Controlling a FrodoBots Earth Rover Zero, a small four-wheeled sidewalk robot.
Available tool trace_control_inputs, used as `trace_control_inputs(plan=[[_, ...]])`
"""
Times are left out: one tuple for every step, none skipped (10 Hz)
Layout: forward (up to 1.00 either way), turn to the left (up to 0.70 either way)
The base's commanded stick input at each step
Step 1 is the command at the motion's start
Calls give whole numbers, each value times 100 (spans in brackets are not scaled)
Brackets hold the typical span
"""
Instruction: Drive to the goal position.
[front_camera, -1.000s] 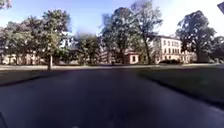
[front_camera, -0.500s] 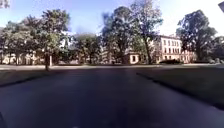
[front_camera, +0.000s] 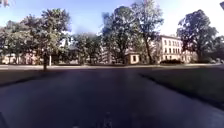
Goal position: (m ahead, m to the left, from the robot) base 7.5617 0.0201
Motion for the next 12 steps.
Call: trace_control_inputs(plan=[[50, 2], [50, 8], [50, 24], [50, 50], [50, 50], [50, 50], [50, 50], [50, 40], [50, 0], [50, 0], [50, 0], [50, 0]])
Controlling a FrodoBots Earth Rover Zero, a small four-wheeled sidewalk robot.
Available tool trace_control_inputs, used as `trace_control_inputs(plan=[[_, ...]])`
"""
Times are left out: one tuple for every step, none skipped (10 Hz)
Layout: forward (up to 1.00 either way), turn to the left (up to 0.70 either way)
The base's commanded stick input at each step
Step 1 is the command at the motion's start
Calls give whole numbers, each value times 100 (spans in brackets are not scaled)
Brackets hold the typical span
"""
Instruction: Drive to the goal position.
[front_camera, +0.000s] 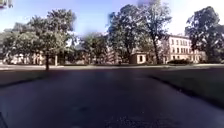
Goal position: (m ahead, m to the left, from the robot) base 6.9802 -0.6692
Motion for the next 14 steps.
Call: trace_control_inputs(plan=[[50, 0], [50, 0], [50, 0], [50, 0], [50, 0], [50, 0], [50, 0], [50, 0], [50, -5], [50, -9], [50, -8], [50, -8], [50, -8], [50, -8]])
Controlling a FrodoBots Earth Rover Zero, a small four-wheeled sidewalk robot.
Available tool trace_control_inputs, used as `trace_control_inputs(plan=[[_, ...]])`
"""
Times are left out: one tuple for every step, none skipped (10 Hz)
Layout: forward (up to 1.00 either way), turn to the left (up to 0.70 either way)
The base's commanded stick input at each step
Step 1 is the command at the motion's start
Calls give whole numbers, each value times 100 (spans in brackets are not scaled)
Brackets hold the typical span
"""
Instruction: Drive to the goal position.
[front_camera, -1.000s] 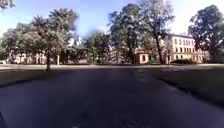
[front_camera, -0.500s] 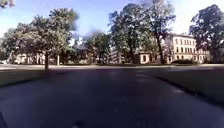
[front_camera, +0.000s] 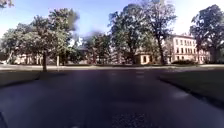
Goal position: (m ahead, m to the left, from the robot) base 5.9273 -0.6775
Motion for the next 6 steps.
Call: trace_control_inputs(plan=[[50, -8], [50, -8], [50, -8], [50, -8], [50, -8], [50, -8]])
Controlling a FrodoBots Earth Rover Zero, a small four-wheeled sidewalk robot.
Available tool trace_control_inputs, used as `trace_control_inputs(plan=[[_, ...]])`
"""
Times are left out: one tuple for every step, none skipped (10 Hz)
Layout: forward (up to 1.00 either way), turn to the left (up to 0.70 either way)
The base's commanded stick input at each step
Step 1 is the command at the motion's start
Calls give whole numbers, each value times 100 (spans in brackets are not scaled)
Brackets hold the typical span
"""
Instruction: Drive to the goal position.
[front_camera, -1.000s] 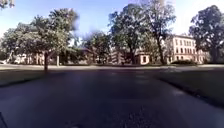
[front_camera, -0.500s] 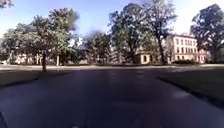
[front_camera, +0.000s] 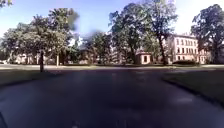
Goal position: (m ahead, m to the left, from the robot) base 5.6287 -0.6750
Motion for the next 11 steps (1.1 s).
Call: trace_control_inputs(plan=[[50, -8], [50, -8], [50, -8], [50, -8], [50, -8], [50, -8], [50, -8], [50, -8], [50, -8], [50, -8], [50, -8]])
